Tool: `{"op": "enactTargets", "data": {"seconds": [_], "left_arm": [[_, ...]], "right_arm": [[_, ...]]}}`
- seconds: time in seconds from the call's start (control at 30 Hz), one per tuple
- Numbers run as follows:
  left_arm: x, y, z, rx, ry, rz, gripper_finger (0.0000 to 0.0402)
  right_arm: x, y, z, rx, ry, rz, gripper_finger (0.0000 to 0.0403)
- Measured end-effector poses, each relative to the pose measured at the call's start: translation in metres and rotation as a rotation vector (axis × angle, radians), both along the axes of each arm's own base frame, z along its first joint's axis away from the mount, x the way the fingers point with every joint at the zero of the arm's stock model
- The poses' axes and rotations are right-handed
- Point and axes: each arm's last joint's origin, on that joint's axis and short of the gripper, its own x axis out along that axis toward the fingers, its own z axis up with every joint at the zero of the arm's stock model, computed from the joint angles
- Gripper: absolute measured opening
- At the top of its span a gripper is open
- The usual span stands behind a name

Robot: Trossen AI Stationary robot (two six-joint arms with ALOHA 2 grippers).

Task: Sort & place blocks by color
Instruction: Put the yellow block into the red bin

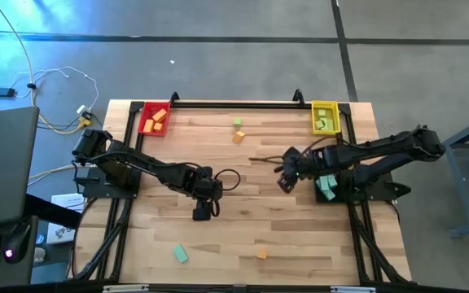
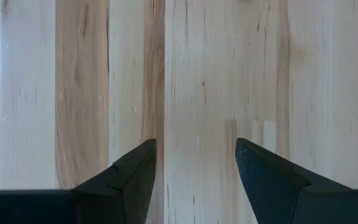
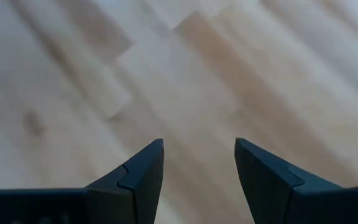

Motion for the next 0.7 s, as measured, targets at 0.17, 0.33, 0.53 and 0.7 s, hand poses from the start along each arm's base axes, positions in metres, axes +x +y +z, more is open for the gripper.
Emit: {"op": "enactTargets", "data": {"seconds": [0.17,0.33,0.53,0.7], "left_arm": [[0.0,0.0,0.0,0.0,-0.001,0.002,0.0204],[0.0,0.0,0.0,-0.009,-0.003,0.024,0.0204],[0.0,-0.002,0.0,-0.045,-0.01,0.117,0.0204],[-0.001,-0.008,0.0,-0.087,-0.01,0.162,0.0204]], "right_arm": [[0.003,0.025,0.003,0.071,-0.068,0.09,0.0181],[0.007,0.044,0.008,0.098,-0.155,0.184,0.0181],[0.01,0.065,0.015,0.089,-0.26,0.334,0.0181],[0.013,0.085,0.025,0.068,-0.405,0.406,0.0181]]}}
